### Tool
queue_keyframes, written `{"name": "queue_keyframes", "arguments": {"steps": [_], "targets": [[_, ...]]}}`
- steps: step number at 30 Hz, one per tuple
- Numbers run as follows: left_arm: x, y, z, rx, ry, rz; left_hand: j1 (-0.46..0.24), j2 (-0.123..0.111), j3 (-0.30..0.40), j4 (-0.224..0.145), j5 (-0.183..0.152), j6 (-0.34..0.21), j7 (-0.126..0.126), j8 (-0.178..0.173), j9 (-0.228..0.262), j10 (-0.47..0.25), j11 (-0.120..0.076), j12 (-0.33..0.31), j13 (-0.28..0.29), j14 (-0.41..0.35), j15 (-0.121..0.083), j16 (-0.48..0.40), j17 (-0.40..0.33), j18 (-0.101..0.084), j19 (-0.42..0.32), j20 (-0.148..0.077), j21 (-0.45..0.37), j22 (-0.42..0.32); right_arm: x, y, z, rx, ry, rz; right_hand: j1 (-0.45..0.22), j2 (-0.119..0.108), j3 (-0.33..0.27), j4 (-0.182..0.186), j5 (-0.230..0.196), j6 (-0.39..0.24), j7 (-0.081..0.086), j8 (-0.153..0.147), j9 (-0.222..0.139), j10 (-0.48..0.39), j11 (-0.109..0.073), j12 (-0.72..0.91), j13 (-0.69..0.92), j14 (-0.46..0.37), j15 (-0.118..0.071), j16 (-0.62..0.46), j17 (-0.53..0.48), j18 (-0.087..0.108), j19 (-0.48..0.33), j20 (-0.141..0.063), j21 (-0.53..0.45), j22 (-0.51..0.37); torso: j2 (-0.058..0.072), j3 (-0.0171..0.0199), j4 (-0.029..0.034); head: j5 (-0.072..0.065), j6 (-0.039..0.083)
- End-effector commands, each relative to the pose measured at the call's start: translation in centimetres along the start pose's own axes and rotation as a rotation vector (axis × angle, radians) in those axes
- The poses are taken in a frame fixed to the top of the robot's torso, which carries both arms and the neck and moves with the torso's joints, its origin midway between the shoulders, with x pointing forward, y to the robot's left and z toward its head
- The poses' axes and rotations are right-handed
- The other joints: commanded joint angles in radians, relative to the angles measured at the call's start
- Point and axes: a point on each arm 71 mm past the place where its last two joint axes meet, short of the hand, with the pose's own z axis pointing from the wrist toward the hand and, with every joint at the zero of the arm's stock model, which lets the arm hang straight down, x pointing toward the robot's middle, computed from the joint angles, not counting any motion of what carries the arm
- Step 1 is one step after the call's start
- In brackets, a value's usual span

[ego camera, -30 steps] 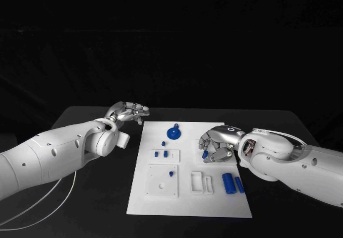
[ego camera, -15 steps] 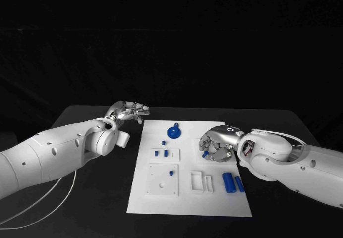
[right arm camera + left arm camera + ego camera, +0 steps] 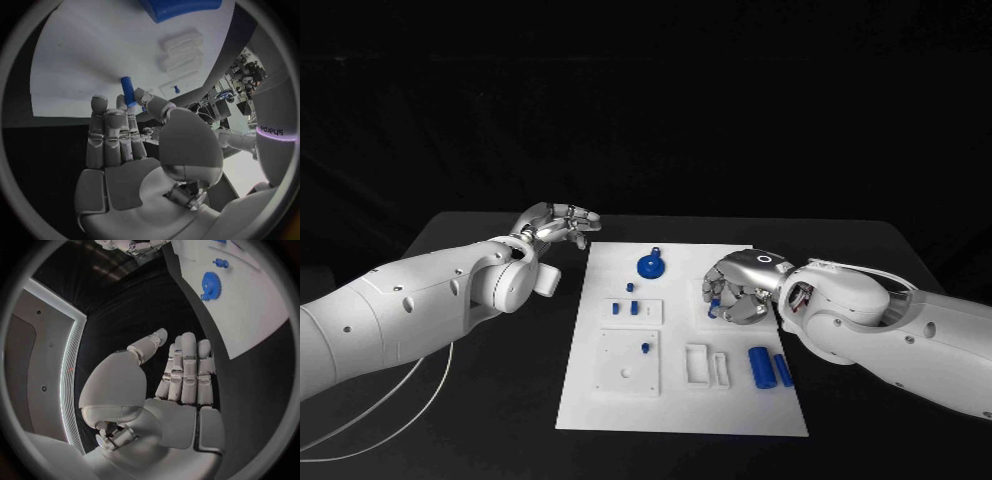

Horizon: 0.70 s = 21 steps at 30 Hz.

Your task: Assemble the parts on the task board

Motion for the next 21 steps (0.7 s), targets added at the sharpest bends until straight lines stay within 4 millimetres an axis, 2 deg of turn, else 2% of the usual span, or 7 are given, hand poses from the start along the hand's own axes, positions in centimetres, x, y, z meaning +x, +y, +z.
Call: {"name": "queue_keyframes", "arguments": {"steps": [1, 4, 11, 21], "targets": [[0.2, -0.2, 0.0, 0.01, 0.009, -0.009, -0.009, 0.003, -0.004, 0.0, 0.004, -0.007, -0.001, 0.005, 0.002, -0.001, 0.002, -0.002, 0.001, 0.004, 0.002, -0.007, 0.001, 0.013, -0.001, -0.012, -0.004, 0.001, -0.4, 0.4, 0.0, -0.014, -0.056, -0.028, 0.018, 0.007, 0.012, 0.0, 0.0, 0.011, -0.002, 0.008, 0.003, 0.053, -0.01, 0.006, 0.022, -0.006, -0.016, 0.006, -0.001, 0.026, 0.004, -0.003, 0.008, 0.021, 0.0, -0.0005, 0.0002, 0.001, 0.001], [0.2, -0.2, 0.1, 0.01, 0.01, -0.009, -0.009, 0.003, -0.005, 0.0, 0.004, -0.007, -0.001, 0.005, 0.002, -0.002, 0.002, -0.002, 0.001, 0.004, 0.002, -0.007, 0.001, 0.013, -0.001, -0.012, -0.004, 0.001, -0.6, 0.7, 0.0, -0.023, -0.081, -0.024, 0.021, 0.005, 0.02, -0.001, 0.0, 0.016, -0.004, 0.01, 0.006, 0.058, -0.012, 0.009, 0.027, -0.005, -0.018, 0.007, -0.001, 0.026, 0.006, -0.005, 0.012, 0.021, 0.0, 0.0003, 0.0006, 0.002, 0.002], [0.2, -0.2, 0.1, 0.011, 0.007, -0.01, -0.009, 0.003, -0.005, 0.0, 0.004, -0.007, -0.001, 0.005, 0.002, -0.002, 0.002, -0.002, 0.002, 0.004, 0.002, -0.007, 0.002, 0.013, 0.0, -0.012, -0.004, 0.001, -2.0, 2.1, -0.2, -0.061, -0.141, -0.011, 0.025, 0.001, 0.028, 0.0, -0.001, 0.019, -0.006, 0.012, 0.009, 0.061, -0.014, 0.012, 0.034, -0.004, -0.02, 0.009, 0.0, 0.026, 0.008, -0.007, 0.016, 0.021, -0.001, -0.0007, 0.0001, 0.013, 0.002], [0.5, -0.2, 0.2, 0.012, 0.012, -0.012, -0.009, 0.003, -0.004, -0.001, 0.004, -0.008, -0.001, 0.005, 0.002, -0.002, 0.002, -0.002, 0.002, 0.004, 0.002, -0.007, 0.002, 0.013, 0.0, -0.012, -0.005, 0.002, -2.8, 6.5, 0.5, -0.179, -0.168, 0.071, 0.026, -0.001, 0.033, 0.001, -0.001, 0.021, -0.006, 0.013, 0.011, 0.063, -0.015, 0.013, 0.038, -0.003, -0.021, 0.011, 0.0, 0.026, 0.009, -0.008, 0.019, 0.021, -0.001, -0.0008, 0.0004, 0.027, 0.001]]}}
